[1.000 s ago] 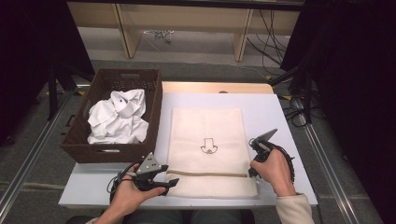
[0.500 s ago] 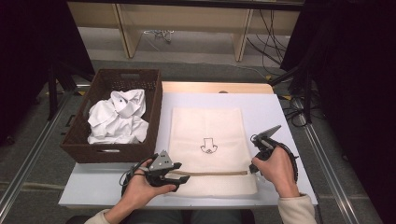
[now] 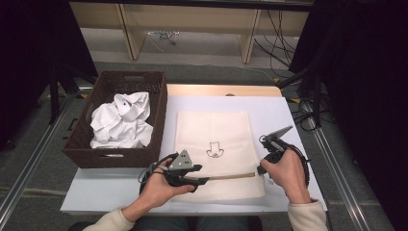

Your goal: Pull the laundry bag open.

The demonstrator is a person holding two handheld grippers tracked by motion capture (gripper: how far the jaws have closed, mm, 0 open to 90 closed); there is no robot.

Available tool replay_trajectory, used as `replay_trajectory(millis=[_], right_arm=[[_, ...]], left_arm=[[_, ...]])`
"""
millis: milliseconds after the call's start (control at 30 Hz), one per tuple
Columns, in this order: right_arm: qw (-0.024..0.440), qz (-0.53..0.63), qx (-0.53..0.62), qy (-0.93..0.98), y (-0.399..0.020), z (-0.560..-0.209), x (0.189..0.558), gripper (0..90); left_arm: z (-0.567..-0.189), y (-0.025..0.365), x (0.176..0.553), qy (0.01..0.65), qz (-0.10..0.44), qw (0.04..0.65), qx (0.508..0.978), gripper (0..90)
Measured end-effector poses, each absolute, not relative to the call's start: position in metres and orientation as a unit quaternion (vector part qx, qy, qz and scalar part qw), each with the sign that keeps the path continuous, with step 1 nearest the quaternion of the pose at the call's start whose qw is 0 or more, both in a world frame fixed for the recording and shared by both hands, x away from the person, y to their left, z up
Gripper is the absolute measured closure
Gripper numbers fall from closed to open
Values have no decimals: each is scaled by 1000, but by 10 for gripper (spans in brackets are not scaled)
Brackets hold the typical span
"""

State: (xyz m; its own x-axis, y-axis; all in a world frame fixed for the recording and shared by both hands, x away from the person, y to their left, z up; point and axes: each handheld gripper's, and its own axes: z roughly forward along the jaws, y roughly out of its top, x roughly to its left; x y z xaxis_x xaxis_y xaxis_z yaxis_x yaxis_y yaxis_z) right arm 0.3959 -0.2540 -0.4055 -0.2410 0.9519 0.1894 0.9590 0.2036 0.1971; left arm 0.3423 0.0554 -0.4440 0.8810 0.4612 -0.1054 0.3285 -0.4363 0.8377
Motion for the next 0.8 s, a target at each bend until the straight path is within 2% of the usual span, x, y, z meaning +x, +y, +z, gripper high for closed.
replay_trajectory(millis=[133,167,200,633,800], right_arm=[[12,-134,-633,-763,-251,-400,395,849],[0,-145,-608,-781,-254,-402,396,849],[13,-141,-625,-768,-251,-399,394,848],[3,-147,-623,-768,-250,-394,394,848],[16,-140,-637,-758,-247,-390,392,848]], left_arm=[[-444,46,346,227,68,479,845,521],[-445,43,346,227,66,481,844,526],[-444,41,348,223,66,481,846,532],[-445,9,359,198,44,495,845,604],[-444,-3,362,197,42,495,845,616]])
